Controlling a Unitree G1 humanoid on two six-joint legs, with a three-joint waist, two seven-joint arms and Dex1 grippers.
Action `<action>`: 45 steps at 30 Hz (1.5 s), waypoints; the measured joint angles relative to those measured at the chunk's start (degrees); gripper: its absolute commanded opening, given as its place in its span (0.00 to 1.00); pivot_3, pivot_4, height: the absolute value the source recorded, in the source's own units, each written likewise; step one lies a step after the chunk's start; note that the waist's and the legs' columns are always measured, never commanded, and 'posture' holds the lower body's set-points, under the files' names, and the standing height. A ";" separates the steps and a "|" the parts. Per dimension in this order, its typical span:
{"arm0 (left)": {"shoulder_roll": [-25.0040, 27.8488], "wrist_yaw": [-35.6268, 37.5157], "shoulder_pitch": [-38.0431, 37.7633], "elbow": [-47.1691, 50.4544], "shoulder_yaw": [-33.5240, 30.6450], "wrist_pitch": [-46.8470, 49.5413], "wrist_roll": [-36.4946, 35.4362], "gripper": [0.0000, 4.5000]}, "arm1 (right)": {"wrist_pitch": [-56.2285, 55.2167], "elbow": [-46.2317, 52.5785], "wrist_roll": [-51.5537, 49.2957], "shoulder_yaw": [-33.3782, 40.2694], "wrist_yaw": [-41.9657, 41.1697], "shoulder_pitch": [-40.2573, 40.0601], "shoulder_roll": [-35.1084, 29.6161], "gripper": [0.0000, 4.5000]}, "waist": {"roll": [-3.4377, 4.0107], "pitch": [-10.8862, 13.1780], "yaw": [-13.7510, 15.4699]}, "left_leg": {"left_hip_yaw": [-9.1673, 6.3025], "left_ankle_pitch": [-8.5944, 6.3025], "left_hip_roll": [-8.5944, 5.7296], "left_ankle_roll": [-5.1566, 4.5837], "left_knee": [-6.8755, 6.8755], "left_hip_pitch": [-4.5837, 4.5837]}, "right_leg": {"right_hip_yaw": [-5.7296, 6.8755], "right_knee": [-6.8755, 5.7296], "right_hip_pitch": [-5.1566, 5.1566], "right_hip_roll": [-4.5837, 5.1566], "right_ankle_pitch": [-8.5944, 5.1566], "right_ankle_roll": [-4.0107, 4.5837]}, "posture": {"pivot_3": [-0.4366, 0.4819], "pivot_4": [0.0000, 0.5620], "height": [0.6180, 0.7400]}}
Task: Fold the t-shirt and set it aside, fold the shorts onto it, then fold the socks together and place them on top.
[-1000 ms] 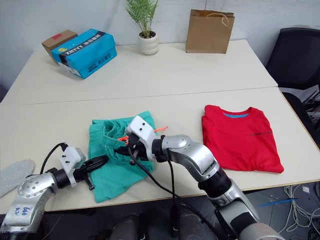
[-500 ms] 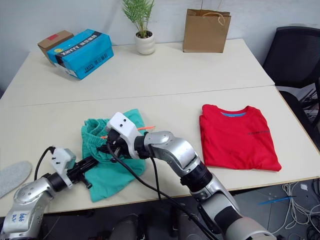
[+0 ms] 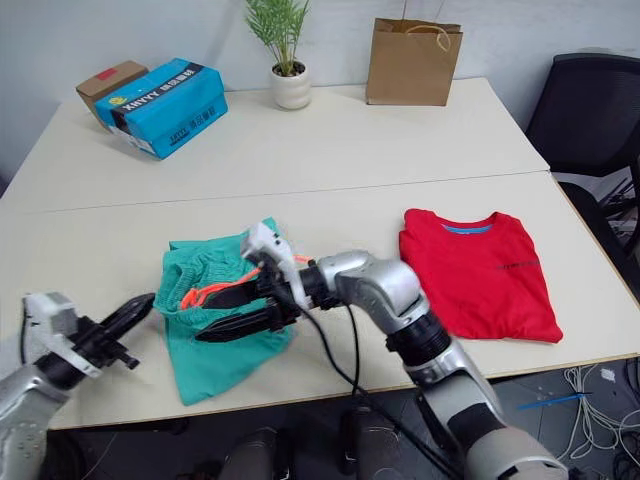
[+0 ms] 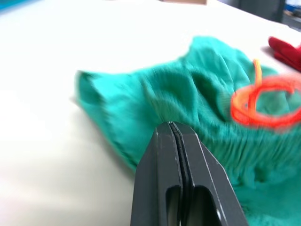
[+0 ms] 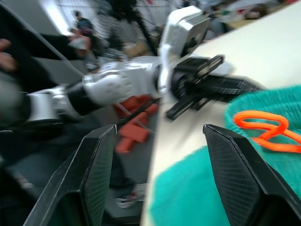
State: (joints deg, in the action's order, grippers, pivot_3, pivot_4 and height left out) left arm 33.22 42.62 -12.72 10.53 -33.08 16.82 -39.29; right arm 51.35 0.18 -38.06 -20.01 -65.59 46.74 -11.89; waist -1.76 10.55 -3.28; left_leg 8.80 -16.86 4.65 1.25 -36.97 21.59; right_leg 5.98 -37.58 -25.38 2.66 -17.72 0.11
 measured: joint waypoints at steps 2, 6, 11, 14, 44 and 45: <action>1.59 0.03 -0.80 0.01 -2.75 1.08 -1.16 0.00 | -0.40 -0.45 -0.65 3.10 -0.09 -0.09 -1.03 0.60 | 0.01 0.00 0.00 | 0.00 0.00 -0.01 0.00 -0.01 0.00 | -0.01 0.02 0.00 0.00 0.00 0.00 | 0.48 0.27 1.00; 4.45 -0.08 -0.09 1.28 -5.89 5.56 -5.47 0.00 | -11.67 -2.17 2.51 9.07 3.05 -3.92 0.27 0.32 | 0.00 0.00 0.09 | 0.01 -0.01 -0.02 0.02 0.01 0.01 | -0.01 0.04 0.00 0.00 0.00 0.01 | 0.48 0.27 1.00; 9.60 -0.24 10.16 7.38 -1.18 12.81 -11.06 0.00 | -35.89 -10.67 19.94 2.04 6.87 -8.04 1.10 0.01 | 0.00 0.00 0.27 | 0.03 0.04 -0.11 0.06 -0.03 0.02 | -0.09 0.02 0.03 0.00 0.02 -0.02 | 0.48 0.27 1.00; 9.48 -0.76 19.53 7.78 9.41 14.81 -8.22 0.00 | -43.48 -17.40 25.50 0.53 11.00 -8.51 4.58 0.01 | 0.01 0.01 0.18 | 0.08 0.22 -0.14 0.35 -0.01 -0.02 | -0.14 -0.03 0.02 -0.01 0.03 -0.03 | 0.48 0.27 1.00; 3.62 6.53 18.16 -6.74 19.23 1.12 6.22 0.00 | -42.94 -10.70 21.42 7.14 5.65 -12.54 0.65 0.01 | 0.03 0.02 -1.15 | 0.26 0.15 0.04 0.28 0.08 -0.32 | -0.22 -0.32 0.00 -0.13 -0.05 0.17 | 0.48 0.27 1.00; 3.82 6.62 20.95 -6.52 19.68 2.03 5.99 0.00 | -44.07 -12.48 22.58 6.52 6.86 -11.12 2.48 0.01 | 0.03 0.02 -1.06 | 0.25 0.16 0.03 0.30 0.08 -0.33 | -0.22 -0.33 0.01 -0.13 -0.05 0.17 | 0.48 0.27 1.00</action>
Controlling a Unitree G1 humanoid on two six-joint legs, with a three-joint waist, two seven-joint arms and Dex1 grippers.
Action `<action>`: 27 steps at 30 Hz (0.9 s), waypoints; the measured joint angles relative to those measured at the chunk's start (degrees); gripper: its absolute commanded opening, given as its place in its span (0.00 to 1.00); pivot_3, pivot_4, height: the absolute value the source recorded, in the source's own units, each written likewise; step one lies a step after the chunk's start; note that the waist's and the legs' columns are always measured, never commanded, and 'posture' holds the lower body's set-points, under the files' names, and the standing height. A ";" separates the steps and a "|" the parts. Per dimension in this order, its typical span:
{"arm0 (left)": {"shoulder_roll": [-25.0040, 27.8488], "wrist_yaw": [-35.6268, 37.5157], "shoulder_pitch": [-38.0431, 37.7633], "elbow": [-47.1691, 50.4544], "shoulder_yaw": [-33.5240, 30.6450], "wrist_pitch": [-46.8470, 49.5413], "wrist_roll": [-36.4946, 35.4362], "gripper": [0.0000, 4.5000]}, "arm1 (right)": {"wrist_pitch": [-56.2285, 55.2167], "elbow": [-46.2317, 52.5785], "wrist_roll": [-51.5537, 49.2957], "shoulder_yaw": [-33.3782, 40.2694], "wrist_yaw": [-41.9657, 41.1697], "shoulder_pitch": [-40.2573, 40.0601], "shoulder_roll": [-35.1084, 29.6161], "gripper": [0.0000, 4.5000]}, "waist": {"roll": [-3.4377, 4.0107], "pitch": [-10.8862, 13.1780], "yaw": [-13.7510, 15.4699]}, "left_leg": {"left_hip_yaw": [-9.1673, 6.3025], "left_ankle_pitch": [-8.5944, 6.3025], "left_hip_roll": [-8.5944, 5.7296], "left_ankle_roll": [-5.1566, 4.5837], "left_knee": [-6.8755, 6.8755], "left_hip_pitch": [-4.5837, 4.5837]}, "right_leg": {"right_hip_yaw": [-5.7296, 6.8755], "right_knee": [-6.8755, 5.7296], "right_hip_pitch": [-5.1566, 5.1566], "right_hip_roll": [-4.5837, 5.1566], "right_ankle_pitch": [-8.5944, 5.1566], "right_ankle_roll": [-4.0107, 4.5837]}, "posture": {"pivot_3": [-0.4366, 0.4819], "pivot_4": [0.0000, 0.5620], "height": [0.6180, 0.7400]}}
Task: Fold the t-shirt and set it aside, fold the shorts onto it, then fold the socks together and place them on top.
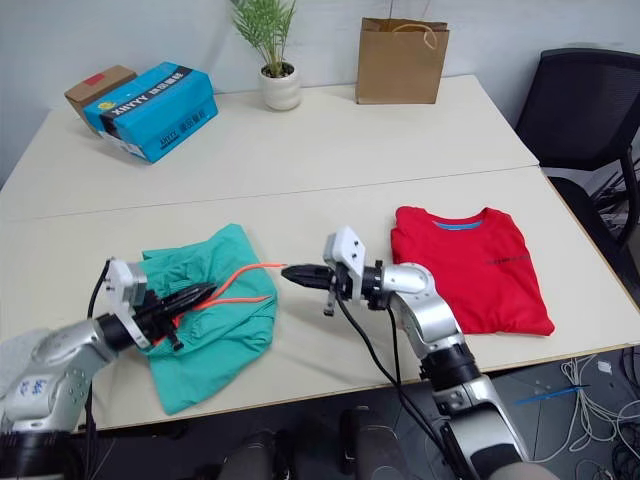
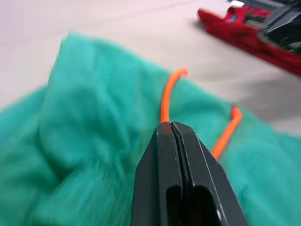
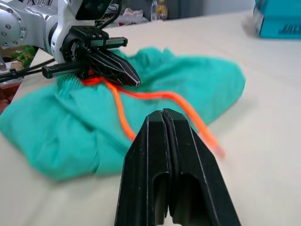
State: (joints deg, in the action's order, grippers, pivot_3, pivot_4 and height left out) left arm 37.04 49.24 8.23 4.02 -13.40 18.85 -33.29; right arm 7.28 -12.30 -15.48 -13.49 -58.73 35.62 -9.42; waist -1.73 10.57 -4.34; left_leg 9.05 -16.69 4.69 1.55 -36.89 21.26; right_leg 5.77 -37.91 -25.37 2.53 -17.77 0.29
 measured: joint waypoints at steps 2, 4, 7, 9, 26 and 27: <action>-0.05 -0.38 3.81 -0.08 1.25 0.73 0.65 0.00 | -2.45 -3.56 2.47 -1.53 1.83 1.54 2.63 0.01 | 0.00 0.00 0.06 | 0.02 0.01 -0.01 0.00 0.01 0.01 | -0.01 0.01 0.00 0.00 0.00 0.00 | 0.48 0.27 1.00; -0.92 -0.84 7.15 -1.73 3.57 0.44 2.96 0.00 | -5.32 -9.02 5.43 -3.08 4.11 2.51 5.57 0.01 | 0.00 0.00 0.08 | 0.08 0.13 -0.02 0.23 0.00 0.04 | -0.03 0.07 0.00 0.01 0.00 0.00 | 0.48 0.27 1.00; -2.54 -1.65 9.21 -7.03 6.24 -0.90 6.86 0.00 | -9.52 -14.76 9.24 -5.85 5.53 2.65 7.29 0.01 | -0.01 0.00 -0.14 | 0.19 0.12 -0.01 0.20 -0.04 0.13 | -0.07 0.14 -0.05 0.02 0.00 -0.01 | 0.48 0.27 1.00; -3.81 -2.42 9.72 -10.98 7.03 -2.11 8.81 0.00 | -11.22 -15.90 11.15 -7.30 4.86 2.24 6.84 0.01 | -0.01 0.00 -0.16 | 0.19 0.10 -0.01 0.17 -0.09 0.16 | -0.07 0.16 -0.06 0.02 -0.01 -0.02 | 0.48 0.27 1.00; -1.05 6.87 2.97 -6.85 -1.14 -12.69 2.96 0.00 | 18.76 4.17 -9.76 2.89 -8.03 -0.61 -10.22 0.42 | -0.03 -0.01 1.19 | 0.07 0.09 0.02 0.17 -0.14 -0.02 | -0.03 -0.04 0.03 0.03 -0.01 0.00 | 0.48 0.27 1.00; 0.46 7.45 2.08 -6.14 -2.00 -11.57 2.19 0.04 | 21.58 3.49 -9.95 2.87 -7.89 0.75 -10.98 0.49 | -0.02 0.00 1.06 | 0.08 -0.03 0.02 -0.06 -0.12 -0.02 | -0.04 -0.03 0.02 0.03 0.00 0.01 | 0.48 0.27 1.00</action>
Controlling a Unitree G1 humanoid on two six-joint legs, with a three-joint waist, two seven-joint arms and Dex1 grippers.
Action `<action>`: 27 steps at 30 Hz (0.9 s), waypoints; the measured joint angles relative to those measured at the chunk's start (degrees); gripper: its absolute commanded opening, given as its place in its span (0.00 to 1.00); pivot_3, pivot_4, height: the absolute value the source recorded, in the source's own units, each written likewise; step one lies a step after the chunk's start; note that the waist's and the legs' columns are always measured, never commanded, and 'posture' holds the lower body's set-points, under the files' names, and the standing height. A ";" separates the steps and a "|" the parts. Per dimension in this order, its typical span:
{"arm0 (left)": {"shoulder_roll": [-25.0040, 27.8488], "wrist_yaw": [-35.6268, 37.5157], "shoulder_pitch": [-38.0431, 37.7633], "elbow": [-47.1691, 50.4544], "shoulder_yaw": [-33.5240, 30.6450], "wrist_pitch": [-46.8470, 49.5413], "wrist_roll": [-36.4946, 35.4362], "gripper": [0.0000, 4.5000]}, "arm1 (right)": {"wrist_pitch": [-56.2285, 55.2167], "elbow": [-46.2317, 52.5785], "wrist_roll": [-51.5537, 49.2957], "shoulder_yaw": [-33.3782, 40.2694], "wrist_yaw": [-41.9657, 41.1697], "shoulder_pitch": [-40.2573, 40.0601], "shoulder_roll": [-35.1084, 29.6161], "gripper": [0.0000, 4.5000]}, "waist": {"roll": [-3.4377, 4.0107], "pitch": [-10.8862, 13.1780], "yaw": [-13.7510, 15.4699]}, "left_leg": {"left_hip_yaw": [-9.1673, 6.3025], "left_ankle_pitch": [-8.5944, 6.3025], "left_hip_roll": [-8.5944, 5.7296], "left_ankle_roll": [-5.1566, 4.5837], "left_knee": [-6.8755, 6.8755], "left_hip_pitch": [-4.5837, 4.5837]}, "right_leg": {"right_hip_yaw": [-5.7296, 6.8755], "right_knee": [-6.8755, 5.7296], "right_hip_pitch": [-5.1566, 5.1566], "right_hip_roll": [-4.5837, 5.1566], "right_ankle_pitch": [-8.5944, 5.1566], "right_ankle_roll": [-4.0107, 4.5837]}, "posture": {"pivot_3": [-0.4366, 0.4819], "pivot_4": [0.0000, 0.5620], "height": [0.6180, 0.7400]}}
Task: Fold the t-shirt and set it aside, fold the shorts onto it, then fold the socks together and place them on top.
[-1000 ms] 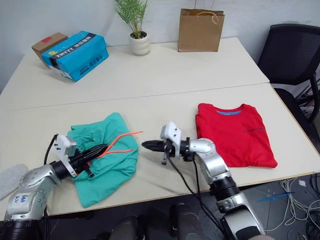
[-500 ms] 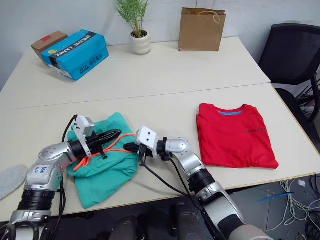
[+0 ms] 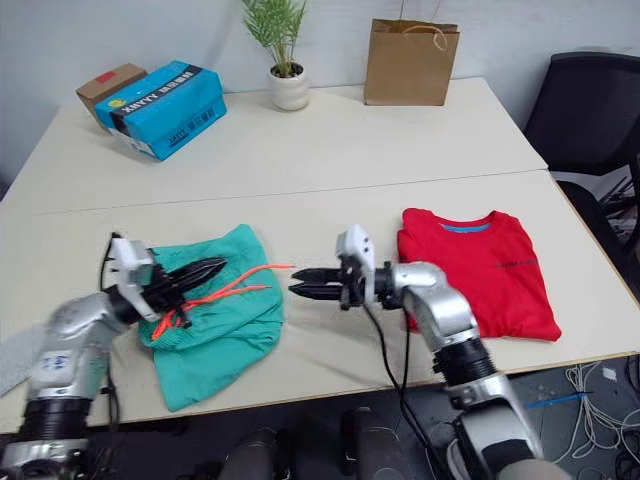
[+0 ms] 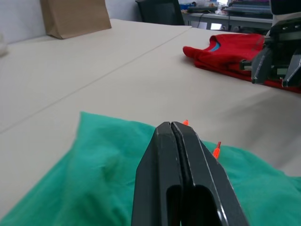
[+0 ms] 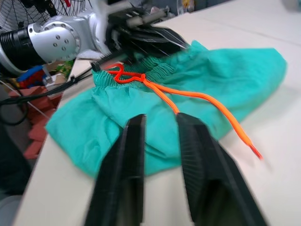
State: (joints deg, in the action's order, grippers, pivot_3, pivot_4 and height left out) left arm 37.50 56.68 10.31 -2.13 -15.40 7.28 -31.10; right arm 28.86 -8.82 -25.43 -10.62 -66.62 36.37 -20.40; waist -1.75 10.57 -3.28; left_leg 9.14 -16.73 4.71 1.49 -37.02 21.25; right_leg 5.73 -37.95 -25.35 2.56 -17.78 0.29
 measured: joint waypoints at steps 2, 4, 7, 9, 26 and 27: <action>2.67 1.11 -2.20 1.72 -1.50 1.39 -0.27 0.14 | 7.35 -3.01 -0.33 -0.06 1.02 3.85 -1.21 0.64 | 0.03 0.02 -0.05 | 0.01 -0.01 0.00 -0.02 0.01 0.00 | -0.01 0.00 -0.02 0.01 0.00 0.01 | 0.48 0.27 1.00; 3.94 2.38 -5.57 3.48 -2.28 1.42 -0.25 0.26 | 18.31 -8.27 -0.63 -0.39 2.76 9.69 -1.20 0.78 | 0.06 0.04 -0.23 | 0.03 -0.01 0.00 -0.01 0.03 0.03 | -0.03 -0.01 -0.07 0.01 -0.02 0.05 | 0.48 0.27 1.00; 3.85 3.53 -9.20 5.66 -2.63 1.13 -0.26 0.47 | 30.36 -15.17 -1.16 -0.24 5.13 16.18 1.01 1.00 | 0.06 0.03 -0.23 | 0.03 -0.01 0.02 0.00 0.06 0.06 | -0.02 0.00 -0.11 0.02 -0.05 0.11 | 0.48 0.27 1.00; 3.80 4.21 -10.52 6.69 -2.68 0.26 -0.26 0.62 | 34.66 -17.99 -1.08 -1.52 5.61 18.26 2.95 1.00 | 0.06 0.03 -0.14 | 0.01 -0.01 0.02 -0.01 0.08 0.07 | 0.01 0.03 -0.11 0.02 -0.06 0.13 | 0.48 0.27 1.00; 1.83 4.51 -19.43 6.30 -8.64 -0.34 -2.45 1.00 | 31.60 -46.20 1.09 8.77 20.69 29.65 25.87 0.48 | -0.01 -0.01 -2.16 | 0.01 -0.02 0.06 0.01 0.13 0.06 | 0.01 0.00 -0.10 0.01 -0.06 0.13 | 0.48 0.27 1.00; 1.70 4.47 -19.68 6.32 -8.69 -0.34 -2.45 1.00 | 30.95 -47.08 1.16 9.43 21.38 29.67 26.22 0.37 | -0.01 -0.01 -2.19 | 0.00 -0.02 0.06 0.01 0.15 0.06 | 0.01 0.00 -0.11 0.01 -0.06 0.13 | 0.48 0.27 1.00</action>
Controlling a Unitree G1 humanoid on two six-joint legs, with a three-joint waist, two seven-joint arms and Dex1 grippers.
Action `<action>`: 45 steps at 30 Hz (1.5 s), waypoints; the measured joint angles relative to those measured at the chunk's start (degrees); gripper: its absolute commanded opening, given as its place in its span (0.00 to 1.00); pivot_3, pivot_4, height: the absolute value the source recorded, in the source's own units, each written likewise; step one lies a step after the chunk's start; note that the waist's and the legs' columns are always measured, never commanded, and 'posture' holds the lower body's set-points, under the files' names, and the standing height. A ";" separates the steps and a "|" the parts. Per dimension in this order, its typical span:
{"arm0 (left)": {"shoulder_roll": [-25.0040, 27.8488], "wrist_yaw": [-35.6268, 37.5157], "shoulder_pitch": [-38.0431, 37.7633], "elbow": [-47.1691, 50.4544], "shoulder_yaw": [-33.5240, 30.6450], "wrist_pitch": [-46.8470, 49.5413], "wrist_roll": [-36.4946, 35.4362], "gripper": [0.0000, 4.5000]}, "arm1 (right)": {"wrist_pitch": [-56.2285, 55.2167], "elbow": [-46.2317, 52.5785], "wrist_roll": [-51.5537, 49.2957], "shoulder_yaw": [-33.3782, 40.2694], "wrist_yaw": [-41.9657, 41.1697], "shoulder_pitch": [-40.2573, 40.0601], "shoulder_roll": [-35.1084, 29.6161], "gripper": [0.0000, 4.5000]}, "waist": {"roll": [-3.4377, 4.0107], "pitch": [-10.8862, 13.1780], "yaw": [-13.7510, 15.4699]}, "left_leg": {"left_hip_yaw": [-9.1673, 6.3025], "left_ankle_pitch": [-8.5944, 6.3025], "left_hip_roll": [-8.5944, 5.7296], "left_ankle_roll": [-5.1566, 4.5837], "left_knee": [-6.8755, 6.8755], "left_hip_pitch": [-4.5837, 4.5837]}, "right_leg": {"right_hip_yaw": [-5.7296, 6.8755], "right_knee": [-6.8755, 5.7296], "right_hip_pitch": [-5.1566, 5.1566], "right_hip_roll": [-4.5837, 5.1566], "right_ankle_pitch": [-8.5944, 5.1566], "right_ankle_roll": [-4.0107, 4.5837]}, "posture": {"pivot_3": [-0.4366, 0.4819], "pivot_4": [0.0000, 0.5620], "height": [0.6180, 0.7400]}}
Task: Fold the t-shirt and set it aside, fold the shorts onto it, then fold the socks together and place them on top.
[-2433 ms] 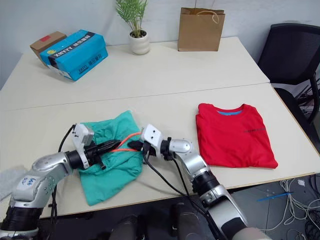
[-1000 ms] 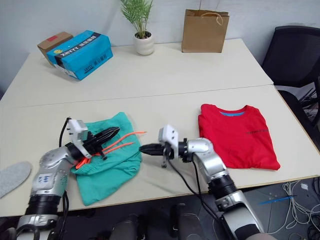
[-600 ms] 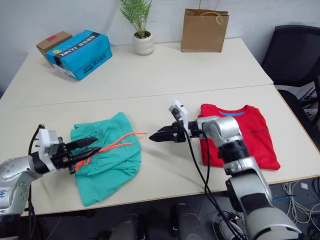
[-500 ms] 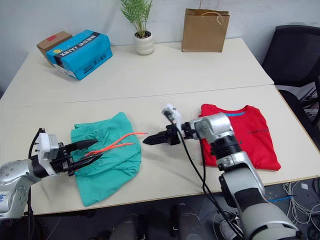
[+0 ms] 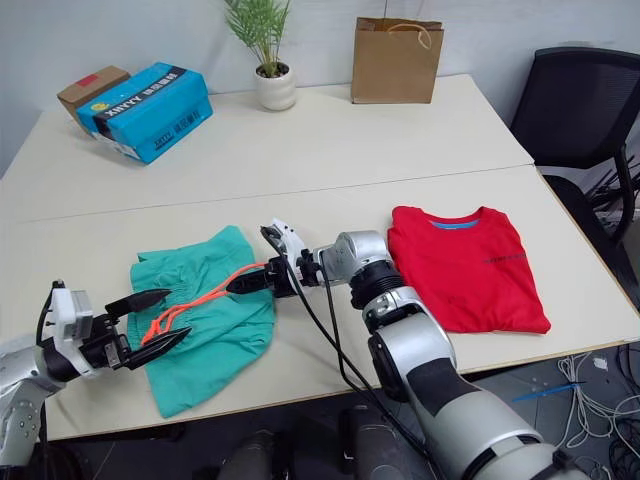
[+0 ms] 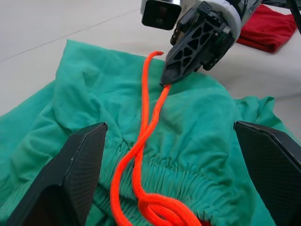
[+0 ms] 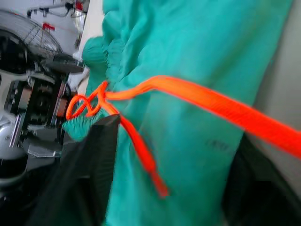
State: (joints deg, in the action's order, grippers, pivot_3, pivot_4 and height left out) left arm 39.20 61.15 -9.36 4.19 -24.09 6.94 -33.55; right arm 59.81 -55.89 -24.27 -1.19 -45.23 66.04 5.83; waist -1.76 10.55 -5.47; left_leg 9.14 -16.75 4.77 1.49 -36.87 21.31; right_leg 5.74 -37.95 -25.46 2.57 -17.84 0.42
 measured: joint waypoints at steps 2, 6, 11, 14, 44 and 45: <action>-0.30 0.02 -0.14 0.13 -0.08 0.00 -0.25 1.00 | -0.14 -0.40 -0.03 1.21 0.55 0.63 0.68 0.24 | -0.03 -0.02 -0.21 | 0.00 0.00 0.00 0.00 0.01 -0.01 | 0.00 0.00 0.00 0.00 0.00 0.00 | 0.48 0.27 1.00; -0.47 0.34 -0.57 3.97 -0.11 1.60 -2.66 1.00 | 2.63 1.92 -0.72 2.17 -0.58 0.51 -0.07 0.01 | -0.16 -0.10 -0.25 | -0.05 0.01 0.00 0.00 0.00 -0.02 | 0.00 -0.02 0.03 0.02 0.00 0.00 | 0.48 0.27 1.00; -0.49 -0.43 -0.44 9.36 -0.16 5.50 -6.71 1.00 | 16.68 16.42 -4.57 -0.68 -5.03 -5.65 -9.91 0.01 | -0.09 -0.05 1.18 | -0.21 -0.04 -0.07 -0.09 -0.05 0.25 | 0.05 0.20 0.00 0.08 0.01 -0.02 | 0.48 0.27 1.00; -0.55 -0.96 0.66 13.22 0.70 7.38 -8.49 1.00 | 25.71 27.61 -9.47 -0.25 -7.28 -8.47 -19.36 0.01 | 0.07 0.05 1.98 | -0.24 -0.12 -0.11 -0.22 -0.18 0.46 | 0.08 0.35 -0.04 0.11 0.08 -0.14 | 0.48 0.27 1.00; -3.47 0.35 11.45 8.44 9.09 10.26 -9.26 1.00 | -13.20 5.97 8.06 -10.28 -32.83 -15.37 -69.97 0.01 | 0.27 0.36 2.27 | 0.19 0.09 -0.13 0.16 -0.18 0.18 | -0.21 0.45 -0.03 -0.20 0.13 -0.29 | 0.48 0.27 1.00; -3.03 0.48 11.42 8.45 8.98 10.59 -9.27 1.00 | -16.83 3.97 9.28 -9.71 -32.21 -15.42 -68.34 0.01 | 0.27 0.36 2.23 | 0.21 0.10 -0.12 0.18 -0.18 0.15 | -0.26 0.42 -0.03 -0.22 0.13 -0.29 | 0.48 0.27 1.00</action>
State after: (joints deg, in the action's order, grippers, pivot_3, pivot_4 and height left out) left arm 36.17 61.63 2.06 12.64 -15.10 17.54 -42.82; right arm 42.98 -51.92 -15.00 -10.90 -77.45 50.63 -62.51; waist -1.49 10.92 -3.24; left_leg 9.35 -16.64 4.64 1.67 -37.05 21.46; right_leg 5.49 -37.52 -25.49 2.35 -17.70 0.14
